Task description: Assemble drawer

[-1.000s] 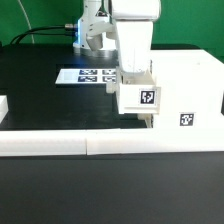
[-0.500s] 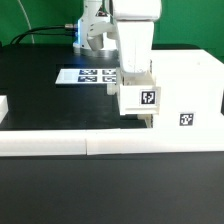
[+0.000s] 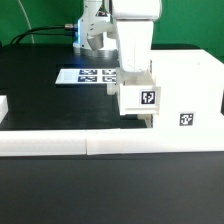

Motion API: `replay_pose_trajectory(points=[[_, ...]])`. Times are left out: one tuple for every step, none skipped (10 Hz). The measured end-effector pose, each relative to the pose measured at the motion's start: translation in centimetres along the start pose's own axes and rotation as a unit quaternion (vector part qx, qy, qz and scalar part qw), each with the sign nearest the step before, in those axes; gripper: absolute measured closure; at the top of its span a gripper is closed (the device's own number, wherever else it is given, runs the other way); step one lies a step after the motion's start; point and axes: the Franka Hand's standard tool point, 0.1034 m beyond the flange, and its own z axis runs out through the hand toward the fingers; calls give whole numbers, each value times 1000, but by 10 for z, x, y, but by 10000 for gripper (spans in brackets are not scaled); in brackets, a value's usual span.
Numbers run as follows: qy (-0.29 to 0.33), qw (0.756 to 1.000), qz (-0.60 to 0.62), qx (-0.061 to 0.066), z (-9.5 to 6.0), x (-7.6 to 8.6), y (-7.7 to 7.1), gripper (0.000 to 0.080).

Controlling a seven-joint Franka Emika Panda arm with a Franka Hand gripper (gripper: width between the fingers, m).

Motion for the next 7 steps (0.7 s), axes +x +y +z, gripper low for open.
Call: replay_pose_trajectory(points=[[-1,1000,11,-5,-7,0,-1,153],[-2,1000,13,-8,-15,0,-1,153],[-5,1000,13,-8,-24,-4,-1,151],[-8,1000,15,-11,-36,-10,0,151],[-11,1000,11,-13,-44,-19,0,151],[-10,1000,13,-16,-46,-27,1,151],[-9,1000,14,-14,-43,-29,0,151]])
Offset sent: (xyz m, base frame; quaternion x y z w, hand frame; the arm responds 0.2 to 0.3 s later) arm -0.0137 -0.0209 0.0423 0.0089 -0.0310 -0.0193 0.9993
